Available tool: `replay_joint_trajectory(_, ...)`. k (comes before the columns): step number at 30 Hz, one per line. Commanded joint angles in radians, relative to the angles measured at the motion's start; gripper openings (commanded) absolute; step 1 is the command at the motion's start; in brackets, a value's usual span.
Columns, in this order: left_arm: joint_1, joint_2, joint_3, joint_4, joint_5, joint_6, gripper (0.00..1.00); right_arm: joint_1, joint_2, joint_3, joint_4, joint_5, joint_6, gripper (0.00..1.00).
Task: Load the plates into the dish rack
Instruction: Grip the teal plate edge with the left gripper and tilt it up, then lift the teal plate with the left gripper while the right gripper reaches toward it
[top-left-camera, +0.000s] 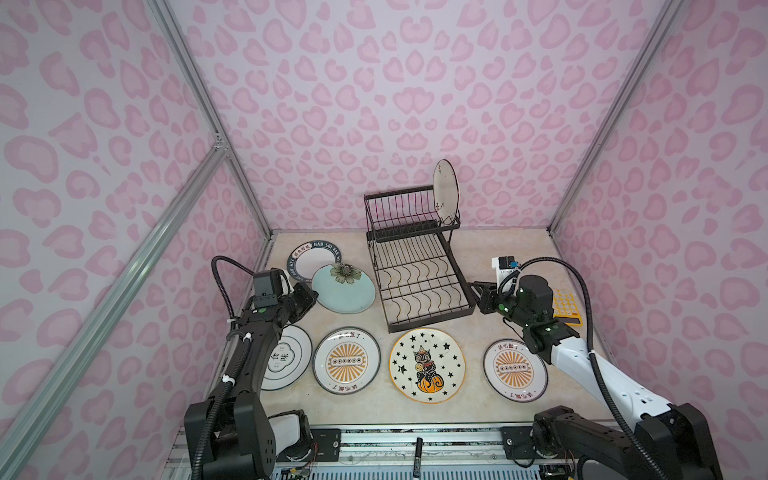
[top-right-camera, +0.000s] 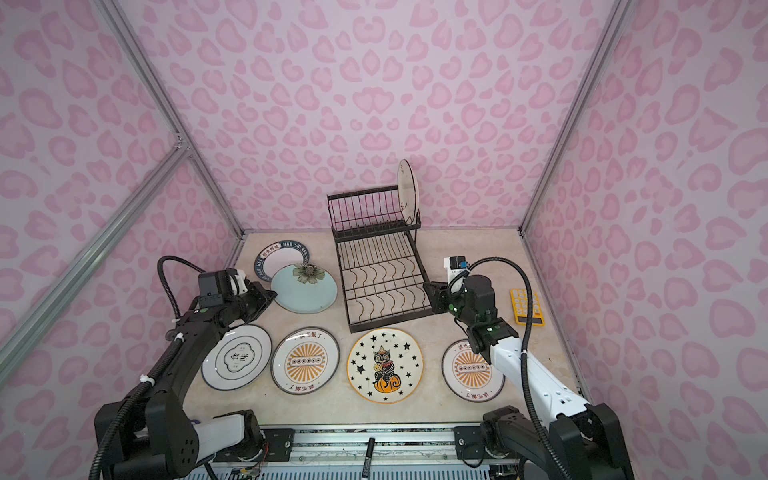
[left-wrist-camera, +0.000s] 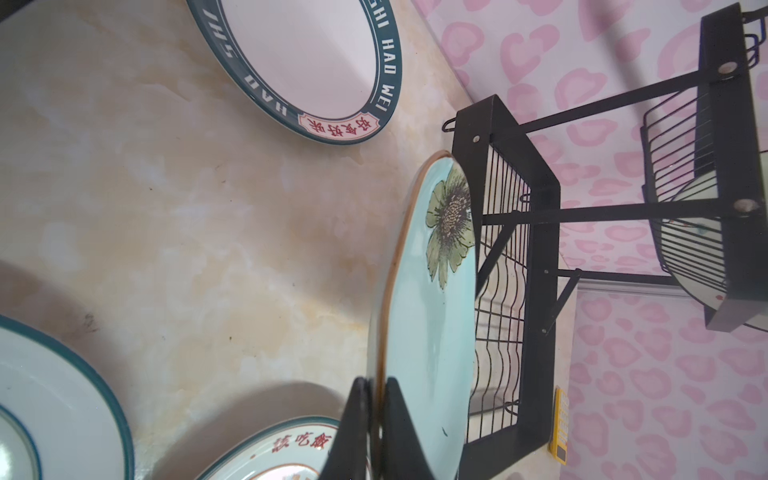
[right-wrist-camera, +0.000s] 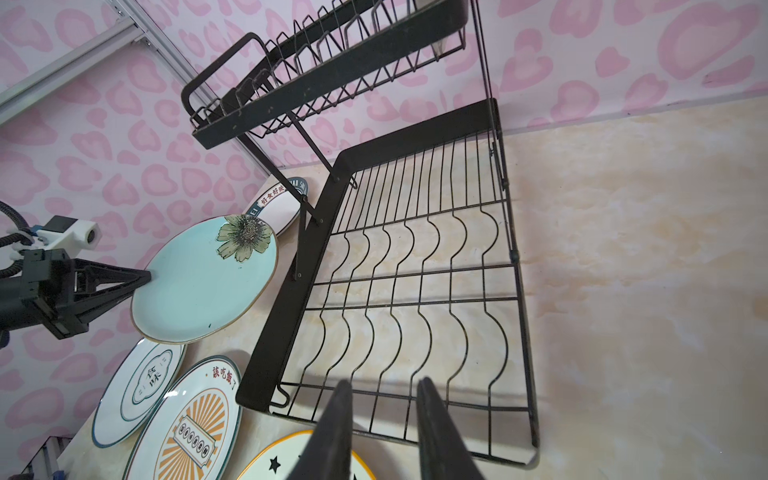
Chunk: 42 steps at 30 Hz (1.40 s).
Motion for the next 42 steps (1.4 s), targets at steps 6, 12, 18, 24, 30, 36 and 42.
replay_joint_trajectory(6, 0.001, -0.015, 0.028, 0.064, 0.147, -0.002, 0.04, 0.034, 0.07, 0.042, 0.04, 0.017, 0.05, 0.28)
replay_joint_trajectory(12, 0.001, -0.015, 0.002, 0.115, 0.228, -0.012, 0.04, 0.1, 0.158, 0.084, 0.081, 0.032, 0.119, 0.33)
replay_joint_trajectory(18, 0.001, -0.03, -0.029, 0.187, 0.297, -0.034, 0.04, 0.166, 0.274, 0.11, 0.177, 0.026, 0.254, 0.36)
replay_joint_trajectory(24, -0.008, -0.043, -0.084, 0.276, 0.345, -0.073, 0.04, 0.229, 0.392, 0.136, 0.295, -0.008, 0.388, 0.42)
replay_joint_trajectory(30, -0.035, -0.04, -0.144, 0.376, 0.357, -0.125, 0.04, 0.277, 0.476, 0.191, 0.335, -0.022, 0.447, 0.54)
replay_joint_trajectory(36, -0.104, -0.015, -0.186, 0.533, 0.347, -0.192, 0.04, 0.319, 0.543, 0.263, 0.278, -0.013, 0.457, 0.63)
replay_joint_trajectory(42, -0.173, 0.003, -0.232, 0.673, 0.3, -0.249, 0.04, 0.338, 0.58, 0.307, 0.183, 0.01, 0.431, 0.62)
